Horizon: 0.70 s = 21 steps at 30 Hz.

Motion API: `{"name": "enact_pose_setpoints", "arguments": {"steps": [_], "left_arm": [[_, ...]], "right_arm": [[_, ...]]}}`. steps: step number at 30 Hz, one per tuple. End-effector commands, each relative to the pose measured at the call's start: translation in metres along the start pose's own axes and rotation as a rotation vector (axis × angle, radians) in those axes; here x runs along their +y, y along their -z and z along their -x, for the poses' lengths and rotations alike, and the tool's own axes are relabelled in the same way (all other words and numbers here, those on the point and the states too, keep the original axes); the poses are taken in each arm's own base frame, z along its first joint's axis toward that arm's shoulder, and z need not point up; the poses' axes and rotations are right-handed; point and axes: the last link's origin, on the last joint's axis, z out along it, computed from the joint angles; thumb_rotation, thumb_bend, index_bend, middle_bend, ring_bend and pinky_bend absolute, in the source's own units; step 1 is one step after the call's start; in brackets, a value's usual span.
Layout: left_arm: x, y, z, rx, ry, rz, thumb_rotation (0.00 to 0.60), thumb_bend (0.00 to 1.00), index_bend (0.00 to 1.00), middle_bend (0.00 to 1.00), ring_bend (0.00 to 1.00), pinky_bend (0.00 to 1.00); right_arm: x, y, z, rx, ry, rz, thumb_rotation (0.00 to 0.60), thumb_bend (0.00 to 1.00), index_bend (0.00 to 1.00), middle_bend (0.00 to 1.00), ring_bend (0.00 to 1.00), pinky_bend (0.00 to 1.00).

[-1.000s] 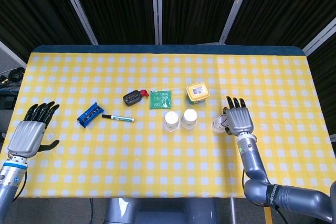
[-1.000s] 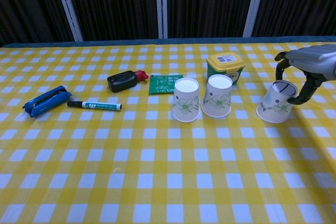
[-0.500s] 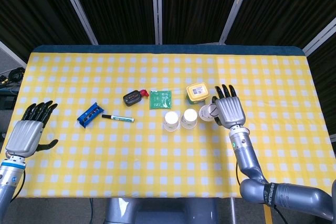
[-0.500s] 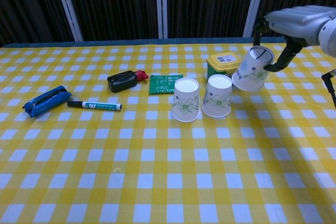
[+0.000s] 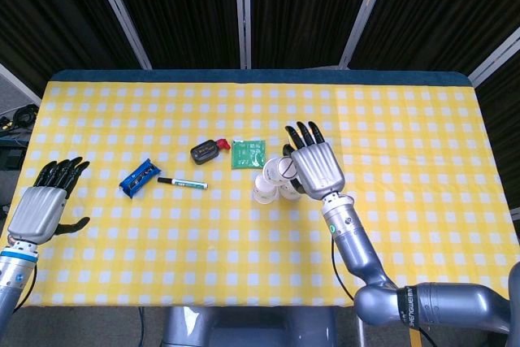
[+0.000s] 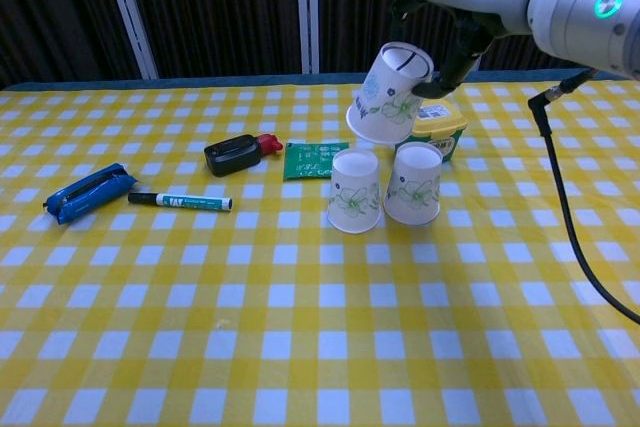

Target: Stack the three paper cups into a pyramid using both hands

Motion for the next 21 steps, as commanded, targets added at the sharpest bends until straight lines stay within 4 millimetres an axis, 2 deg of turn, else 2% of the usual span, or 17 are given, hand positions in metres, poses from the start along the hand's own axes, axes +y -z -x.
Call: {"name": "enact_pose_setpoints", "arguments": {"steps": [1, 10, 21], "left_arm": [[-0.001, 0.000, -0.001, 0.003, 0.004, -0.002, 0.600, 0.20, 0.00, 0.00, 0.00, 0.00], [-0.003, 0.000, -0.001, -0.008, 0.007, -0.009, 0.600, 0.20, 0.00, 0.00, 0.00, 0.00], [-0.003, 0.000, -0.001, -0.010, 0.006, -0.009, 0.600, 0.20, 0.00, 0.00, 0.00, 0.00]], "right_arm": [[-0.008, -0.004, 0.011, -0.019, 0.017, -0.015, 0.600, 0.23, 0.50, 0.10, 0.00, 0.02], [-0.013, -0.011, 0.023, -0.036, 0.073, -0.001, 0.600, 0.23, 0.50, 0.10, 0.00, 0.02], [-0.010, -0.011, 0.024, -0.032, 0.124, 0.031, 0.600, 0.23, 0.50, 0.10, 0.00, 0.02]]}}
